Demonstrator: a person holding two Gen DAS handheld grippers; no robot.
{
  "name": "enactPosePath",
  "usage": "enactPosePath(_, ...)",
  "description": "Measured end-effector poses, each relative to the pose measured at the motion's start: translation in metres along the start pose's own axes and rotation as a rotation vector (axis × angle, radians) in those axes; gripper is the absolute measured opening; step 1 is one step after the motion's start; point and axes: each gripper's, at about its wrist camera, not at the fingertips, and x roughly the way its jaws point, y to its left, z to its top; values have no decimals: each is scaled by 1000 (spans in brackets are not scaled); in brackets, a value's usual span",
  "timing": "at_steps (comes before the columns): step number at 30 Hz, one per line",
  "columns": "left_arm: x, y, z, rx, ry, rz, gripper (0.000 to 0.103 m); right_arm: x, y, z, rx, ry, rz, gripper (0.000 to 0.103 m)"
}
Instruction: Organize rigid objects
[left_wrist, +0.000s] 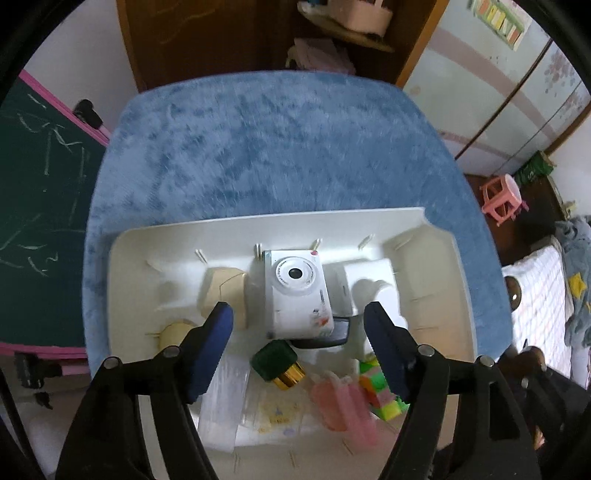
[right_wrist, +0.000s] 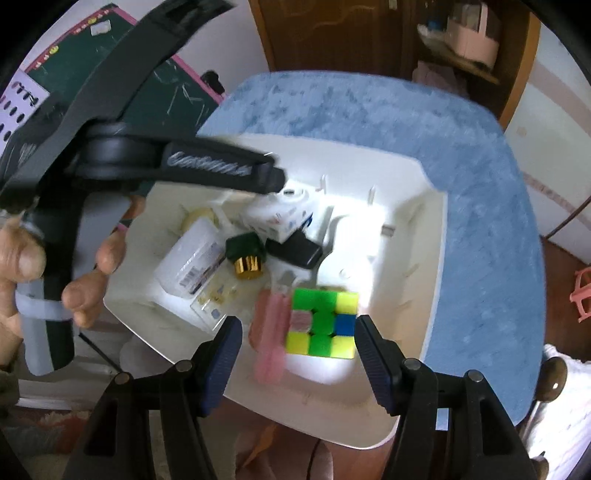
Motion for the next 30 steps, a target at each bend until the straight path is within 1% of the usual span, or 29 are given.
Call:
enactPosePath(5, -37, -5, -6, -23, -48, 12, 76, -31, -18, 5, 39, -73, -5, 64)
enactPosePath(9, -69, -8, -14, -46, -94, 46, 76, -54, -34, 12, 113, -130, -23, 64)
enactPosePath(12, -85, -8, -20, -85, -108, 54, 76, -73, -44, 16, 174, -163, -17, 64)
enactPosePath(15, -97, -9, -23, -107, -118, 82, 76, -87, -51, 18, 221, -193, -19, 64)
enactPosePath(19, -110, -13, -27, -117, -118, 118, 76, -99, -60, 20, 285, -197, -15, 64)
enactPosePath(21, -116, -15, -28, -123, -121, 108, 76, -105, -61, 20, 298, -199, -16, 64)
enactPosePath(24, -124, -18, -30, -126, -129, 106, 76, -113, -55, 21, 288, -219, -41, 64)
enactPosePath(26, -130, -20, -30, -123, -146, 113, 76, -119, -51, 22, 270, -224, -47, 67)
enactPosePath(30, -143, -23, -30, -115, -188, 139, 76, -134, -41, 23, 242, -268, -76, 69)
